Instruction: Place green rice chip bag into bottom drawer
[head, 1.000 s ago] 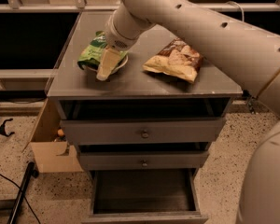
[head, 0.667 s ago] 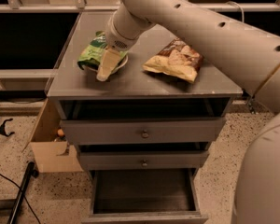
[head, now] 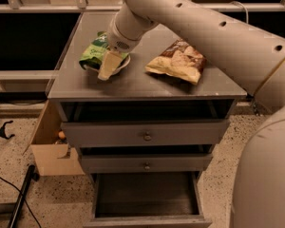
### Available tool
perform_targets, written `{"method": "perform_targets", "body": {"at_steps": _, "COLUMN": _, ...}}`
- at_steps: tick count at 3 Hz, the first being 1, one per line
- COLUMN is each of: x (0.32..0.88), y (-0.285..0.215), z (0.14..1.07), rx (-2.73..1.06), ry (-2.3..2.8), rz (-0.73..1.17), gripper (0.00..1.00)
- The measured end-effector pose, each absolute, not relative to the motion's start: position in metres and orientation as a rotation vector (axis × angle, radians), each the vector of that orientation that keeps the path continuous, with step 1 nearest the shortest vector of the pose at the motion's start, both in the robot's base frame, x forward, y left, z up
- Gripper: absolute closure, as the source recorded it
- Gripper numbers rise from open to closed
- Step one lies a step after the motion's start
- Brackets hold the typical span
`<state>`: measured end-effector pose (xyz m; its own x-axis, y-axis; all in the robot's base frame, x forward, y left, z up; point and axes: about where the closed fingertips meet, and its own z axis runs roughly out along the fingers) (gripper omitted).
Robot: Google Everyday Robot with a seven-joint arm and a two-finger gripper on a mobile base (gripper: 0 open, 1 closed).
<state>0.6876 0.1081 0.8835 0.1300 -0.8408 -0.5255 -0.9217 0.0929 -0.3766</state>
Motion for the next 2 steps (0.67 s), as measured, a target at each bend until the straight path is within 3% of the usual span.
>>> {"method": "perform_targets", "body": {"at_steps": 2, "x": 0.6875, "y": 0.1081, "z": 0.8834, "rx": -1.747, "ry": 1.711, "rz": 0.156, "gripper": 0.68}}
